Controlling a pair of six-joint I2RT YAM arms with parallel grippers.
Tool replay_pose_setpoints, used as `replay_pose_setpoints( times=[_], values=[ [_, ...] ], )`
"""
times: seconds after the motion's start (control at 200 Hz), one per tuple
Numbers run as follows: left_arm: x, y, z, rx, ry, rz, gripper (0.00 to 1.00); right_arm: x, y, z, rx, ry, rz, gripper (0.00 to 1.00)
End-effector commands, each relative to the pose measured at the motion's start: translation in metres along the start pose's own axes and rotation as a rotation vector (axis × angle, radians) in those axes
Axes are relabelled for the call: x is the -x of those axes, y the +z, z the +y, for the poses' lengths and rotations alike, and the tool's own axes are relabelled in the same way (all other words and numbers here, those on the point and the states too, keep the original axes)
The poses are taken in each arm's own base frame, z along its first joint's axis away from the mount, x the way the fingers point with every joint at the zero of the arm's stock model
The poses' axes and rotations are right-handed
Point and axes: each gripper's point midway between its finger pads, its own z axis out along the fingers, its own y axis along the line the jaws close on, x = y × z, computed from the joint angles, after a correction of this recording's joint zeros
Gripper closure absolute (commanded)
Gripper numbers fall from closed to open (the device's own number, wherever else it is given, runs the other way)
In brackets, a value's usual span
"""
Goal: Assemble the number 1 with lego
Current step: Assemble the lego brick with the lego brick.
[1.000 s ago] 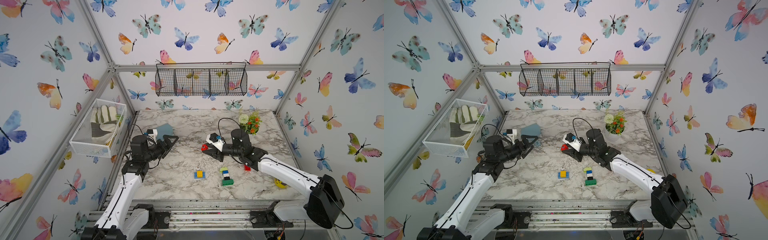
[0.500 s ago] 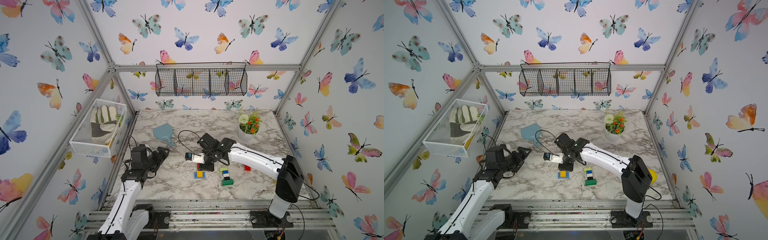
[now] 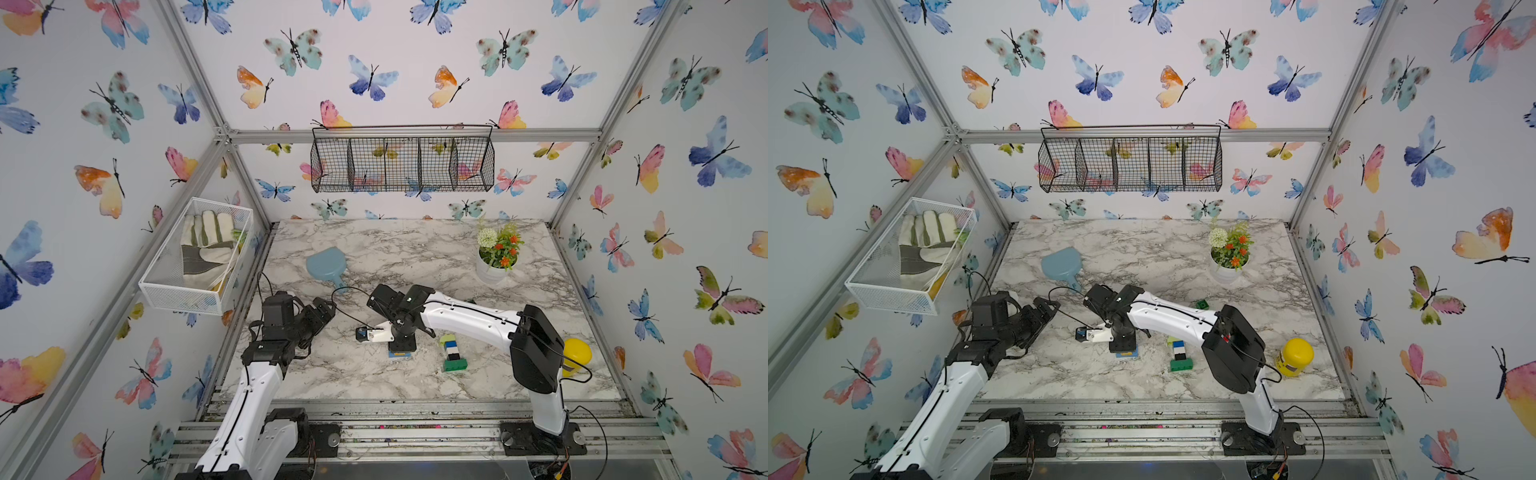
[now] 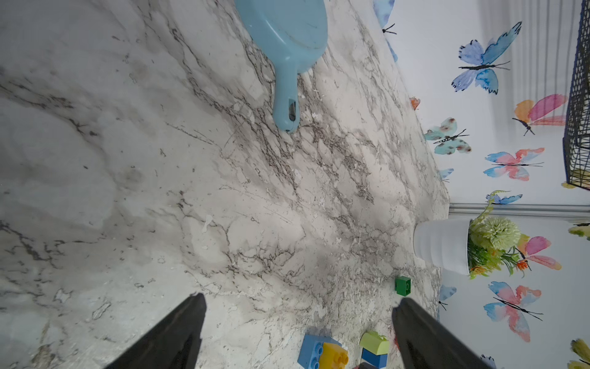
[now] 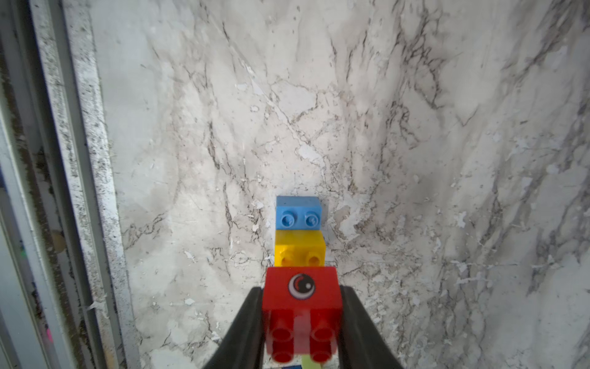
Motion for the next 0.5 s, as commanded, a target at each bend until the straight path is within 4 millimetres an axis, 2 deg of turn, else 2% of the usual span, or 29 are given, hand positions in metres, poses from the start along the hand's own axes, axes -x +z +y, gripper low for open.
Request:
replay_pose_setpoints(
  times=[0.0,0.496],
  values=[
    [0.007,-0.007,-0.002,0.013,0.026,-0.030,0.04,-0.009,0.001,0.000,-0.008,-0.028,0.063,0.96],
    [0.008,-0.006,-0.002,0.011,0.025,-0.030,0.04,-0.008,0.017,0.004,0.025,-0.043,0.081,0.98]
  ],
)
